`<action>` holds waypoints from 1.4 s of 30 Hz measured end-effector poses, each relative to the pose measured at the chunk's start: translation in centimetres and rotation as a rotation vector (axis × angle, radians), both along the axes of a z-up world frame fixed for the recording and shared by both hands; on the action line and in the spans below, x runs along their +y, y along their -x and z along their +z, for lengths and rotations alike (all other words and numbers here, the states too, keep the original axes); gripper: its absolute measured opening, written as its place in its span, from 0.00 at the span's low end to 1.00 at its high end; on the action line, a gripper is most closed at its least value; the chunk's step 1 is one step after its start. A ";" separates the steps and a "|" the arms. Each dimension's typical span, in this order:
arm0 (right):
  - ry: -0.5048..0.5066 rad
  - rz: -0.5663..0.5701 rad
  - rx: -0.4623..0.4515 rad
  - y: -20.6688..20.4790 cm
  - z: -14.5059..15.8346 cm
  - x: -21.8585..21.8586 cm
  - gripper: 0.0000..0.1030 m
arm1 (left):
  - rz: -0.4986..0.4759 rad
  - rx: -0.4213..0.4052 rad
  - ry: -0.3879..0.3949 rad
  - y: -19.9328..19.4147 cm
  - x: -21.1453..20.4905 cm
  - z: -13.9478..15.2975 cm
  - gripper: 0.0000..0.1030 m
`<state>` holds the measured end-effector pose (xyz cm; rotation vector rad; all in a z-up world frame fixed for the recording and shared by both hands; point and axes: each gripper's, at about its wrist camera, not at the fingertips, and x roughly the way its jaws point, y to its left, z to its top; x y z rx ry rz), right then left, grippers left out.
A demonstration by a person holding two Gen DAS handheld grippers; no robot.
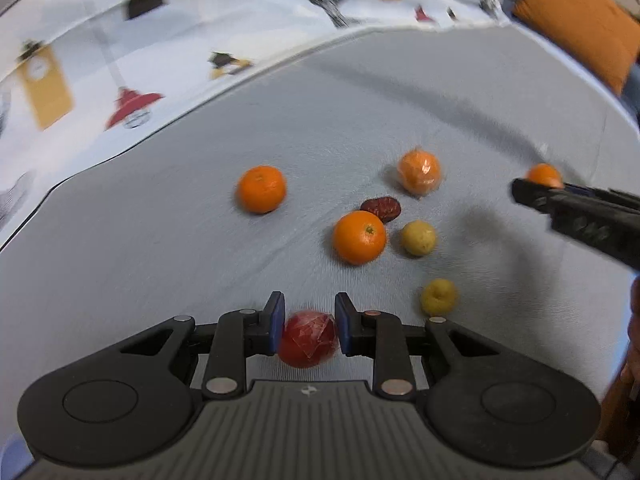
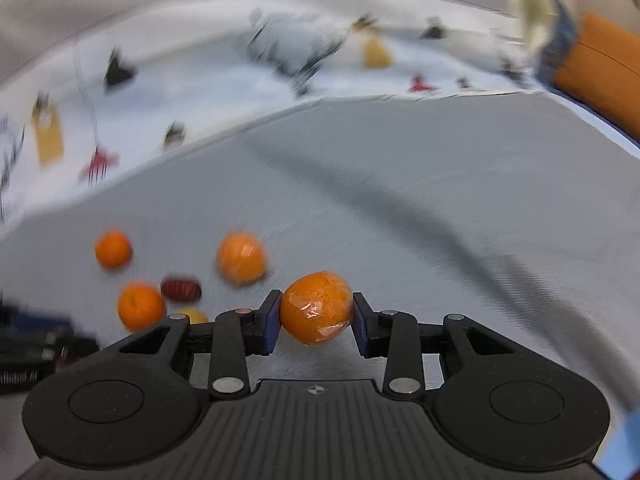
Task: Organize fruits
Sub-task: 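Grasp another red apple with the left tool while the right tool grasps a tangerine, then carry the apple and tangerine over the blue plate and open both tools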
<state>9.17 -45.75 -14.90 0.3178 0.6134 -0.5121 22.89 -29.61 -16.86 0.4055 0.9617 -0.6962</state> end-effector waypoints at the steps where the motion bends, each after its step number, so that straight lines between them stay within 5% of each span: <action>1: -0.008 -0.010 -0.033 1.2 1.2 0.2 0.37 | 0.016 -0.006 0.003 0.7 0.7 1.1 0.29; 7: -0.022 0.064 -0.159 8.0 7.3 4.5 0.37 | 0.077 -0.024 0.051 5.8 6.1 7.8 0.29; 17: -0.068 0.305 -0.184 17.9 12.4 16.5 0.37 | 0.189 -0.073 0.028 15.3 17.1 14.7 0.29; 28: -0.028 0.479 -0.200 22.8 14.5 26.9 0.37 | 0.298 -0.086 0.049 23.5 26.8 16.6 0.29; 42: 0.036 0.566 -0.219 24.1 15.7 31.4 0.37 | 0.382 -0.109 0.103 27.2 32.0 17.8 0.29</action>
